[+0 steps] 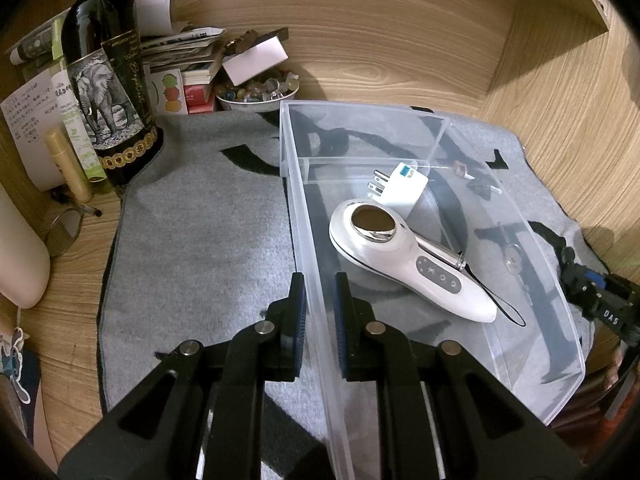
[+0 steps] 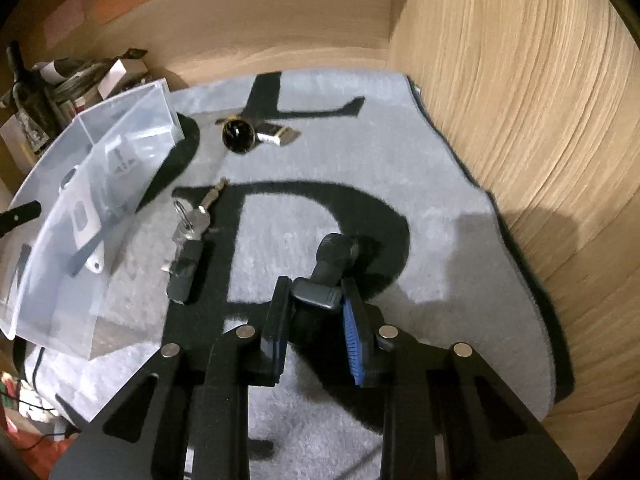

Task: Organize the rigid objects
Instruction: 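Grasp the black-and-gold item with the right gripper and lift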

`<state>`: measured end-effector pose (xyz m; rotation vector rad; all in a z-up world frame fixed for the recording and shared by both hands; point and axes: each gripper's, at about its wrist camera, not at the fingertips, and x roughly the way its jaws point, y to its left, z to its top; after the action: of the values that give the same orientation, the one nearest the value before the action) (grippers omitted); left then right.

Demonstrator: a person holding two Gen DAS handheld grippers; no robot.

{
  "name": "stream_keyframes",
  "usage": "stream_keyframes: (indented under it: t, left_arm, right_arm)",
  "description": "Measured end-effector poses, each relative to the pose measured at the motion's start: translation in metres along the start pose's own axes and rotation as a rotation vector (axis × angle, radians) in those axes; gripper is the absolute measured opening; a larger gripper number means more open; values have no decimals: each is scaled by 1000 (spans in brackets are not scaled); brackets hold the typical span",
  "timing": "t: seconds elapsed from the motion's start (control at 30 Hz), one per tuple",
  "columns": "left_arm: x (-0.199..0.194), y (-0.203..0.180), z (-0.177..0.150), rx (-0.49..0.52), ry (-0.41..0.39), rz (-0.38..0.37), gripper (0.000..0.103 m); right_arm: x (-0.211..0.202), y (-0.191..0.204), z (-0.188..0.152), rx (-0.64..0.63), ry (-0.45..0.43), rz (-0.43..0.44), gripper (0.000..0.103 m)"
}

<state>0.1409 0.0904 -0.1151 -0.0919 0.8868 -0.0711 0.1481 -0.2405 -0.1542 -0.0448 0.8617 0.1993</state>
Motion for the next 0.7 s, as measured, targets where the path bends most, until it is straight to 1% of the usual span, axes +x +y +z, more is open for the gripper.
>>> stream_keyframes:
  t: [0.27,0.5,0.7]
  left_arm:
    - [0,0,0,1,-1,0,13]
    - [-6,2,0,-6,-13,-9,12]
    - [-7,2,0,-8,-17,-11,12]
  right_arm:
    - [-19,17,29,-53,-93,49,22]
    - [-44,51,65,-150,-207,120,22]
    - [-59,85,84,-236,-272,187,22]
